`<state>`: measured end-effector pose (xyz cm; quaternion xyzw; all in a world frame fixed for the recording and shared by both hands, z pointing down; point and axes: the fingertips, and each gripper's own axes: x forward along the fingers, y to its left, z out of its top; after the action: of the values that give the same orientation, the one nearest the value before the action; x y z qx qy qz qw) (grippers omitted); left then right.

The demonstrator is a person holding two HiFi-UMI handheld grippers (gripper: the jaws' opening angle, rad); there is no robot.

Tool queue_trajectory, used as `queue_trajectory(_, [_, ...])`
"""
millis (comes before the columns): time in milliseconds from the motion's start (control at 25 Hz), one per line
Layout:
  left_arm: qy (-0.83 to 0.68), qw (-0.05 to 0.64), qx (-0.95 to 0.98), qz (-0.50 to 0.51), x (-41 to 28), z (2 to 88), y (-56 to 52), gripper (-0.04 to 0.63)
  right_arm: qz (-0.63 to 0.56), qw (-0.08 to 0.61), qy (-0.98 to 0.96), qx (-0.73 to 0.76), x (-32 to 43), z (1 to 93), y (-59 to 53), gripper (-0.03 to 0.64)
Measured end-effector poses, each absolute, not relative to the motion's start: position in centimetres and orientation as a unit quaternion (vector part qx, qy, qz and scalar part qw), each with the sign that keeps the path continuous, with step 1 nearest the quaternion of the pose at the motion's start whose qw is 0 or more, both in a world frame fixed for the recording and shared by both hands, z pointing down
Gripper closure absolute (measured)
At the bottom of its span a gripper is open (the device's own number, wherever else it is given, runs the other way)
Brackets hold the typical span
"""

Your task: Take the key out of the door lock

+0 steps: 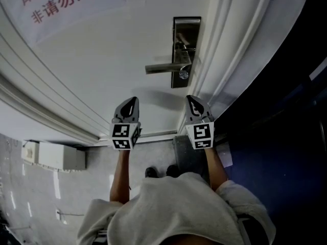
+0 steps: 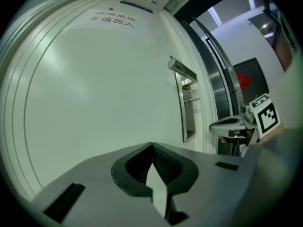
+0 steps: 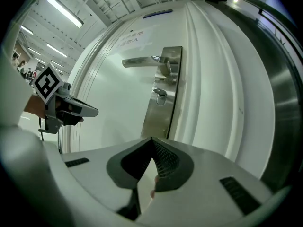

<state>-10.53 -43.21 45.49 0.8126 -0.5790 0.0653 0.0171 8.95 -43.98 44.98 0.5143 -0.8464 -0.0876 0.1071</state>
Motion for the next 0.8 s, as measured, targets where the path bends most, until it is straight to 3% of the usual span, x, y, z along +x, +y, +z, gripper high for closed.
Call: queue_trajectory(800, [-0.545,0.009,0.837,0.049,-12.1,44.0,-41.8,0.578,-0.201,0.136,-0.811,0.532,7.5,38.0,-42.6,0.594])
